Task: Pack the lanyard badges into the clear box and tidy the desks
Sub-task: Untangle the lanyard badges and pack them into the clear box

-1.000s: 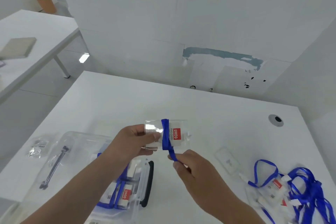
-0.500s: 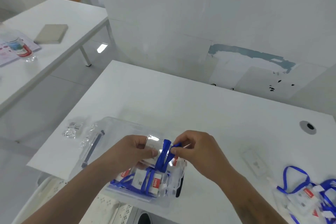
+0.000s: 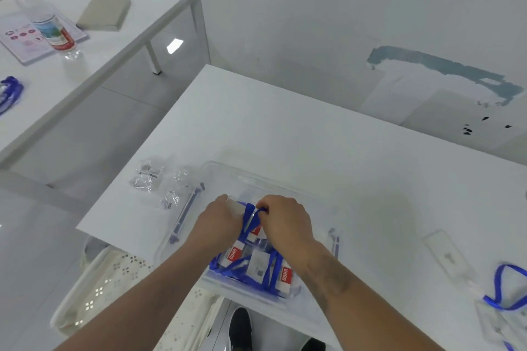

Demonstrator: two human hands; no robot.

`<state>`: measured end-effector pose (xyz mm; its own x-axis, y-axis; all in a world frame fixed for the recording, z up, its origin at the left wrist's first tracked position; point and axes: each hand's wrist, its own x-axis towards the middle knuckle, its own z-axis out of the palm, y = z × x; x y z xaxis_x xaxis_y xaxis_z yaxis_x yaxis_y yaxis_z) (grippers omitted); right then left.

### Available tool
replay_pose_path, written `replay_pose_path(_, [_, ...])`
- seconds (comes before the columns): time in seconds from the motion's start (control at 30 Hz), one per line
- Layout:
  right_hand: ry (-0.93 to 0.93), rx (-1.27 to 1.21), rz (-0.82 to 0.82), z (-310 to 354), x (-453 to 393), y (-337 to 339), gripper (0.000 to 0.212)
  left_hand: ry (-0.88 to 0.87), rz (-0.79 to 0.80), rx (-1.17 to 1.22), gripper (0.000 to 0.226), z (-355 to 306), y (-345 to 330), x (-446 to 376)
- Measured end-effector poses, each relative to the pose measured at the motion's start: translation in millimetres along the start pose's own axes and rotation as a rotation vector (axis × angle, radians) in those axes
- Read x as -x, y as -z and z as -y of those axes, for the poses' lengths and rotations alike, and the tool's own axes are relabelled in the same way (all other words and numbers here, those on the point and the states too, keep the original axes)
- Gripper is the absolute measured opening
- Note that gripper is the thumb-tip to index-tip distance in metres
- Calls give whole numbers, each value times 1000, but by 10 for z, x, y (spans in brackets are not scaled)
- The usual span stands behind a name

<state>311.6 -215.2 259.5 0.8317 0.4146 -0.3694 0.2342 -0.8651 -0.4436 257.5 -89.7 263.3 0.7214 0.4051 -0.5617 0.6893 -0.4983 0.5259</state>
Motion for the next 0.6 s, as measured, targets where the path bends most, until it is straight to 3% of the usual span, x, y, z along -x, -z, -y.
replay_pose_path(0.23, [81,223,53,104,-130,-289,15,56,74,-133,32,225,-148,-305])
replay_pose_path(0.3, [131,295,69,122,-117,-258,16,56,73,-145,28,238,-154,-303])
replay_pose_path(0.4, [188,350,74,105,-72,-222,20,83,38,-162,19,135,-138,-153])
replay_pose_path(0.53, [218,324,35,158,-22,-166,24,1,-42,-145,46,57,-55,4])
replay_pose_path(0.6, [228,293,-16,145,30,-61,26,-60,-132,-64,49,-66,22,115])
